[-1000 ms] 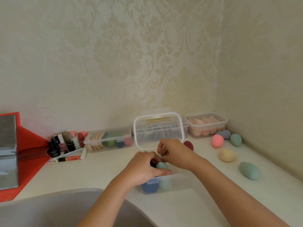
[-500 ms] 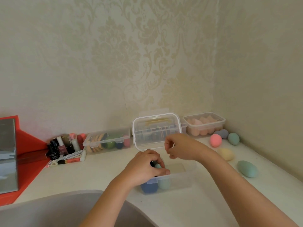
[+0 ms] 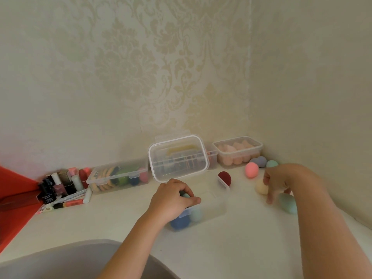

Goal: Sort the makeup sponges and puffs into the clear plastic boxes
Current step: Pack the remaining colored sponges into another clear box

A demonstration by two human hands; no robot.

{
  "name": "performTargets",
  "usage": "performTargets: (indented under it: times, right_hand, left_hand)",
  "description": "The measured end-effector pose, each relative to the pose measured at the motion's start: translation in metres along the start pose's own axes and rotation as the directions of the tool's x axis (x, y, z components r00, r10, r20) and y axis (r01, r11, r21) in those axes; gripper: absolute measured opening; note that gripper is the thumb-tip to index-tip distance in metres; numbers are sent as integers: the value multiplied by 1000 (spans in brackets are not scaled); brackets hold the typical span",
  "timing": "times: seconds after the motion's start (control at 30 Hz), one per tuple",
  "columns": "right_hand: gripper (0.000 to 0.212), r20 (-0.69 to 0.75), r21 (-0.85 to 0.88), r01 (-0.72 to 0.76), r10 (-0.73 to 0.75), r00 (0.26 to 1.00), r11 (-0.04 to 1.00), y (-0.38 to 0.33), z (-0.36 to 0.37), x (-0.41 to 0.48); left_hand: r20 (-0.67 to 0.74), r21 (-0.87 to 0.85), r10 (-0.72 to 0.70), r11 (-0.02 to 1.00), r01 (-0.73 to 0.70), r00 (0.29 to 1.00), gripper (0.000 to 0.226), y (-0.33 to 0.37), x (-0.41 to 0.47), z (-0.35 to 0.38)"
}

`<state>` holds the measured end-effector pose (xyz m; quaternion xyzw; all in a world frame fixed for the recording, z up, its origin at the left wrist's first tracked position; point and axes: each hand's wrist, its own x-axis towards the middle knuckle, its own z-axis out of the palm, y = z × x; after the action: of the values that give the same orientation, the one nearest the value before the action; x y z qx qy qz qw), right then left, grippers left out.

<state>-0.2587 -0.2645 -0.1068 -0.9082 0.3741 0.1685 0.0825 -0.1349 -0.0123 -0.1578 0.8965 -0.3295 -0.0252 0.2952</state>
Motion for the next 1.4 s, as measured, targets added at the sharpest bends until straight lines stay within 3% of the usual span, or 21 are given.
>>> performTargets:
  times: [0.1, 0.27, 0.4, 0.47, 0.57, 0.63, 0.73, 0.97, 1.1, 1.27, 1.4]
  right_hand:
    - [78, -2, 63, -29, 29, 1000, 998, 8, 3, 9]
    - [53, 21, 136, -12, 10, 1000, 991, 11, -1, 10]
    - [37, 22, 309, 76, -88, 996, 948, 10, -4, -1]
    - [27, -96, 423, 215, -192, 977, 880, 8, -9, -9]
    - [22, -305, 511, 476, -367, 879, 716, -5, -12, -15]
    - [26, -359, 588, 572, -449, 818, 572, -19, -11, -19]
    - [24, -465, 549, 678, -496, 733, 488, -48, -7, -28]
    - [21, -339, 267, 728, -646, 684, 631, -88, 16, -26]
    - [23, -246, 174, 749, -708, 661, 639, -95, 23, -29]
    - [22, -199, 214, 749, -723, 661, 627, -95, 23, -28]
    - [17, -172, 319, 709, -697, 696, 629, -91, 21, -27]
  left_hand:
    - [-4, 2, 0, 1000, 0, 1000, 19, 1, 3, 2]
    - [-5, 3, -5, 1000, 5, 1000, 20, 3, 3, 1]
    - [-2, 13, -11, 1000, 11, 1000, 21, 4, 2, 1]
    - [0, 17, -8, 1000, 8, 1000, 22, 4, 2, 1]
    - [4, 22, -8, 1000, 8, 1000, 23, 5, 3, 0]
    - [4, 21, -10, 1000, 10, 1000, 22, 4, 3, 1]
    - [4, 22, -9, 1000, 9, 1000, 20, 4, 3, 1]
    - [16, 49, -30, 998, 29, 999, 20, 9, 1, 0]
    - [-12, 163, -95, 982, 96, 995, 21, 12, 1, 0]
    - [-76, 187, -112, 974, 124, 991, 21, 21, -1, -3]
    - [-70, 371, 34, 929, -6, 997, 22, 24, 1, -3]
